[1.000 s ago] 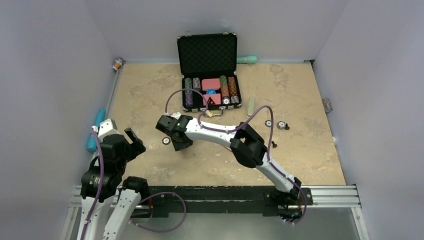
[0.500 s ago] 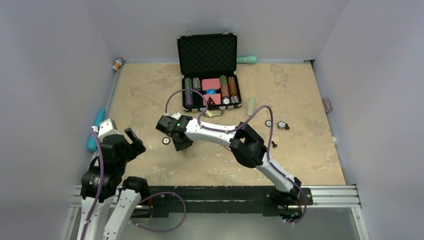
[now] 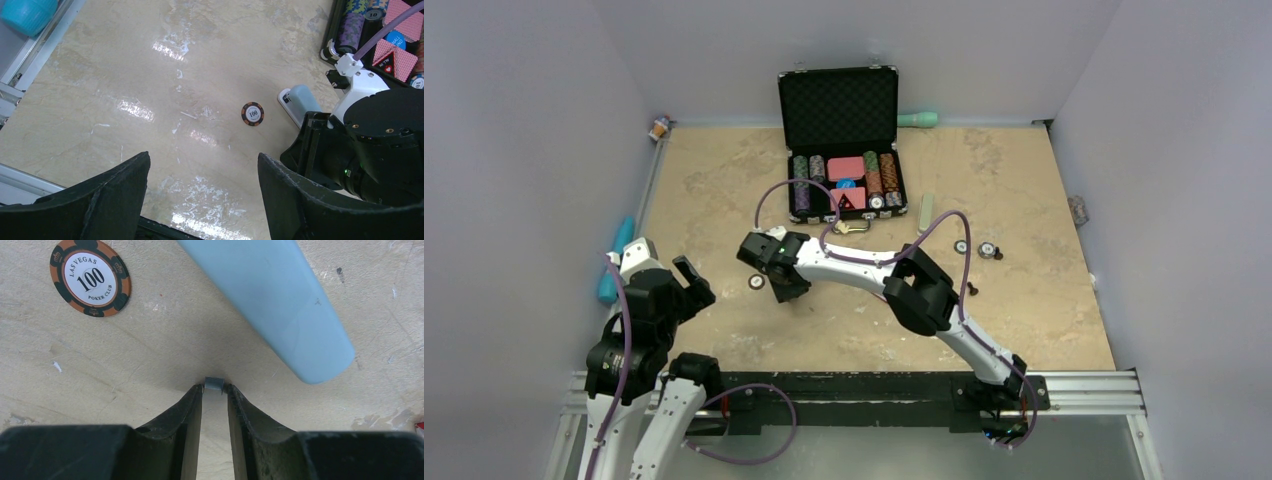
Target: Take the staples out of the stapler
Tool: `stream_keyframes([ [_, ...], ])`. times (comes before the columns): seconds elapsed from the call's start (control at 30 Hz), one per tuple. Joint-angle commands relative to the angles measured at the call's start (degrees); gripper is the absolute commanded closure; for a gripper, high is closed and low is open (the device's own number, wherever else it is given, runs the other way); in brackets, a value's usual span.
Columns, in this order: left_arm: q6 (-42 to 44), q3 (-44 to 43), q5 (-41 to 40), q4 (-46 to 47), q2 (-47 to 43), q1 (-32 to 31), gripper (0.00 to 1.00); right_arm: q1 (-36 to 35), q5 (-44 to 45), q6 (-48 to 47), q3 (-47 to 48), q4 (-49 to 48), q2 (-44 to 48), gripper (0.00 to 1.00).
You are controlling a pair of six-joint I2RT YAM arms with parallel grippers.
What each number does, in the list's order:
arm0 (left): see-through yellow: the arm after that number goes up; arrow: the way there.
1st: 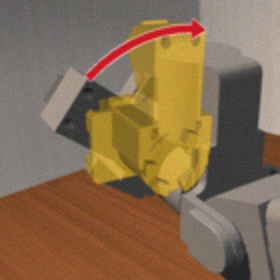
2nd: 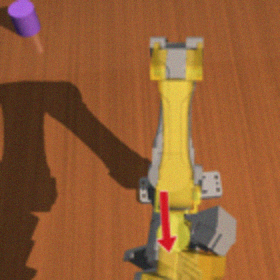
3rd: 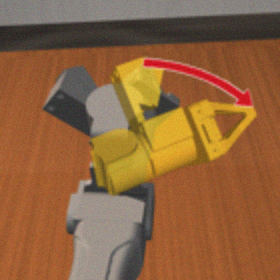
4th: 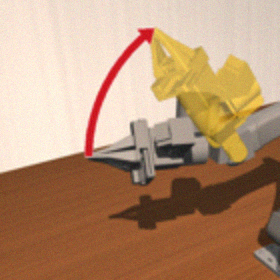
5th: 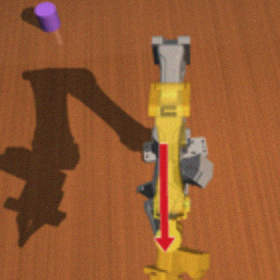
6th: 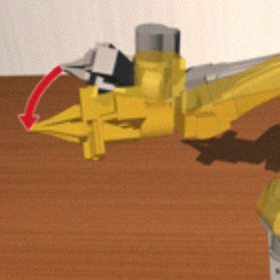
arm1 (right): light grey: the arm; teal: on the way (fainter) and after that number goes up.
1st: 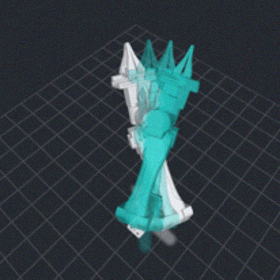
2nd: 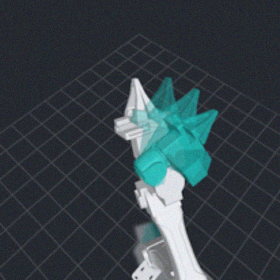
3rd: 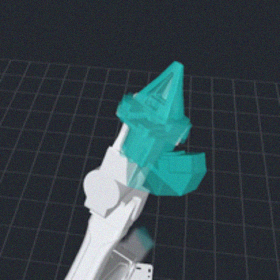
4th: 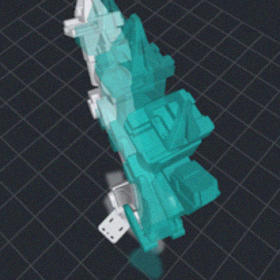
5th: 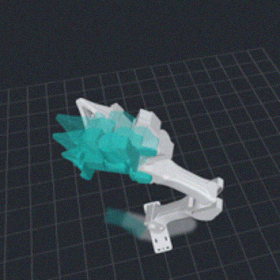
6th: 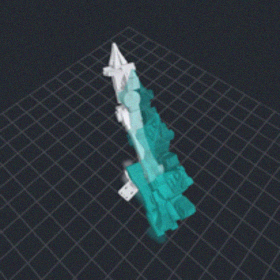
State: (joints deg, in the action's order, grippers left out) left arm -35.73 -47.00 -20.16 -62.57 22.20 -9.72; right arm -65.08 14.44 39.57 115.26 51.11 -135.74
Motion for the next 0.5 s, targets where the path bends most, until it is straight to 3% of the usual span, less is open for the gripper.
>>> stream_keyframes([
  [0.0, 1.07, 0.09, -0.35, 1.75, -0.47, 0.47, 0.18, 1.01, 1.17, -0.77, -1.81, -2.09, -1.15, 0.72],
  [0.47, 1.12, 0.06, -0.18, 1.83, -0.36, 0.71, 0.18, 1.80, 1.12, -1.68, -0.60, -1.85, -1.64, 0.83],
])
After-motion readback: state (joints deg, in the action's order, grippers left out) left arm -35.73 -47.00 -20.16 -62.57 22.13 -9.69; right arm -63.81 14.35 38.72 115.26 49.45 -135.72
